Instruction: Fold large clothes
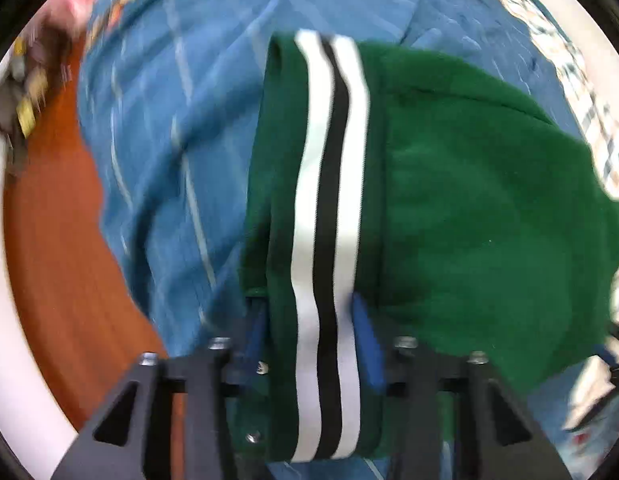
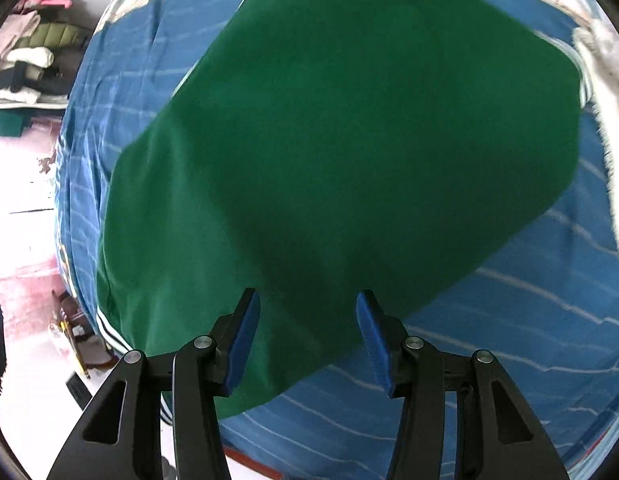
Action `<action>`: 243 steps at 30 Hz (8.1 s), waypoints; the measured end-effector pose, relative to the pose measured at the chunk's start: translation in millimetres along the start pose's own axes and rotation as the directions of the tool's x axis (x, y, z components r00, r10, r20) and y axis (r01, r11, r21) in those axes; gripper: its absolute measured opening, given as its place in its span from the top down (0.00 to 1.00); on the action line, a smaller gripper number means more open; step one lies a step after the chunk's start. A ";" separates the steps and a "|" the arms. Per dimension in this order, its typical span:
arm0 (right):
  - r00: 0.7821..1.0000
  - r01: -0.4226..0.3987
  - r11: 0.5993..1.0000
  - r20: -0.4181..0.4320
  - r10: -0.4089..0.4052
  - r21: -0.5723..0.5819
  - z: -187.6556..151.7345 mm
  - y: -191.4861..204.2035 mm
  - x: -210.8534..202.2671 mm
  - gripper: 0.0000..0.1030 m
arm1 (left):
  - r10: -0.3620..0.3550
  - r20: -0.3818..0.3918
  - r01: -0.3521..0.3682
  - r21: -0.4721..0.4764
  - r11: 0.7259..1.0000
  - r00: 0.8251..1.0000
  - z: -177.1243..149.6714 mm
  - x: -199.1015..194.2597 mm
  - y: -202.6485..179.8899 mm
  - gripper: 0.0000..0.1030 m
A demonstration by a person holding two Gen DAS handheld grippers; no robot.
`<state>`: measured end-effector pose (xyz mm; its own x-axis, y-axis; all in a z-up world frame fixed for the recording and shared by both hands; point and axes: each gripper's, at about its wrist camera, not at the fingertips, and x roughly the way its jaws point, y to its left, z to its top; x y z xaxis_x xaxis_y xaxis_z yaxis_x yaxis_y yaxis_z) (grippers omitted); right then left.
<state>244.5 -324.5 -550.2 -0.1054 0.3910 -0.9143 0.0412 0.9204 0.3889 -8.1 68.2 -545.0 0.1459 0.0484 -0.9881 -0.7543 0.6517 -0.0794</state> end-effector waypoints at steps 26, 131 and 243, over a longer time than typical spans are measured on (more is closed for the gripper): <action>0.964 0.255 0.967 0.085 -0.253 -0.013 231.1 26.2 74.7 0.48 | 0.070 0.241 -0.087 0.061 0.994 0.968 102.1 -30.9 21.1 0.01; 0.981 -0.145 0.986 -0.121 0.154 0.081 -3.2 -34.6 24.1 0.65 | -0.277 0.661 0.125 0.268 0.955 0.697 81.9 -213.2 -74.3 0.77; 0.912 -0.359 0.923 0.262 0.315 0.141 49.5 -133.1 -175.1 0.24 | 0.173 0.392 -0.332 0.387 0.860 0.904 103.5 -57.0 -213.0 0.00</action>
<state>306.7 -515.3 -447.4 0.1768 0.6472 -0.7416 0.2161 0.7095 0.6707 210.5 5.0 -458.2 0.2523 0.4526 -0.8553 -0.4498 0.8374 0.3104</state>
